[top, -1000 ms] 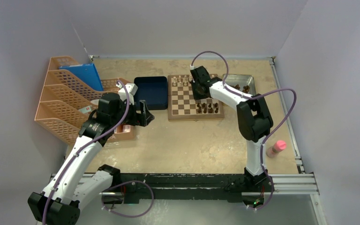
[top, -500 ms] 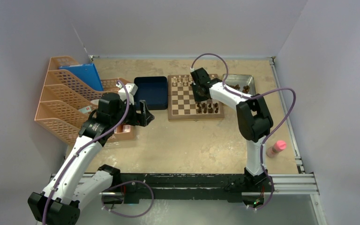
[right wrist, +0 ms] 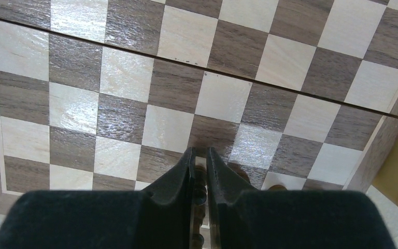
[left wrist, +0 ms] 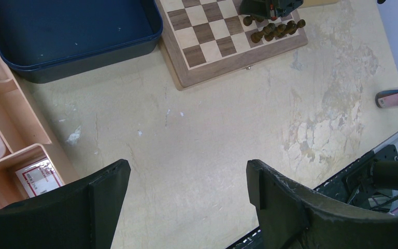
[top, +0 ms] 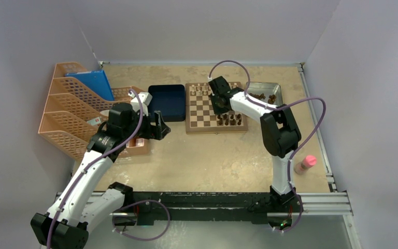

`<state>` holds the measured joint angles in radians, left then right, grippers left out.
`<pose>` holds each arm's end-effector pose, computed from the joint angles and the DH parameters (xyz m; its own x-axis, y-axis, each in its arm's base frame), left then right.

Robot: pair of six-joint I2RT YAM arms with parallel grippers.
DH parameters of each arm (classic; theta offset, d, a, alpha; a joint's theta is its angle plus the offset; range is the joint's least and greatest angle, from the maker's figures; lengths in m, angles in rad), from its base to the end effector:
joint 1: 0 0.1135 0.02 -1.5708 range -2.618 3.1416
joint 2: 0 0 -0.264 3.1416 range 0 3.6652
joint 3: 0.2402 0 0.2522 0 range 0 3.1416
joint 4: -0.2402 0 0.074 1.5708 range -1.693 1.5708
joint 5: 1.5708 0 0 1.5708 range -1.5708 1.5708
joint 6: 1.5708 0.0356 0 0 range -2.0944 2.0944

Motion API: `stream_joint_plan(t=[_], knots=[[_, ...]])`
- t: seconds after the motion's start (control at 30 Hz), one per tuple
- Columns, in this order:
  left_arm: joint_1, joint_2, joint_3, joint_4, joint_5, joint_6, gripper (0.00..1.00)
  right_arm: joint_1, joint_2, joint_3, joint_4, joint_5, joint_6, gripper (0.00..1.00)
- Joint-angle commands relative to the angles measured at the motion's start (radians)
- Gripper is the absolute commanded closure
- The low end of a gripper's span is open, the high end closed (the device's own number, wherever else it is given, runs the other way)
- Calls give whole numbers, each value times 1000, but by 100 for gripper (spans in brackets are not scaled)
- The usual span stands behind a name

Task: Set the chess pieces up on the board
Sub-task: Place the chess piece on the chessboard, then pick up the chess piece from the storage box.

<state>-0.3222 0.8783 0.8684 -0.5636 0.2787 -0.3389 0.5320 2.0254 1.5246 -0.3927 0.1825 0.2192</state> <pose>0.1751 -0.0688 0.3155 -0.6595 -0.1168 -0.7426 0.3228 0.8482 -0.4200 0.3893 0.2216 0.2008 -0.7427 -0.1890 -0.6425 -0.2452 0.9695 -0.0018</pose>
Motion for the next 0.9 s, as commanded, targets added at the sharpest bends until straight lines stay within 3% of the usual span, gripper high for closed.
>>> stream_joint_plan(t=[0.0, 0.53, 0.87], knots=[[-5, -13, -2, 19, -13, 1, 17, 5, 4, 28, -10, 11, -1, 84], [-4, -11, -2, 17, -16, 0, 17, -8, -51, 158, 57, 141, 59, 71], [-5, -12, -5, 21, 4, 1, 17, -181, -144, 88, 176, 302, 109, 68]])
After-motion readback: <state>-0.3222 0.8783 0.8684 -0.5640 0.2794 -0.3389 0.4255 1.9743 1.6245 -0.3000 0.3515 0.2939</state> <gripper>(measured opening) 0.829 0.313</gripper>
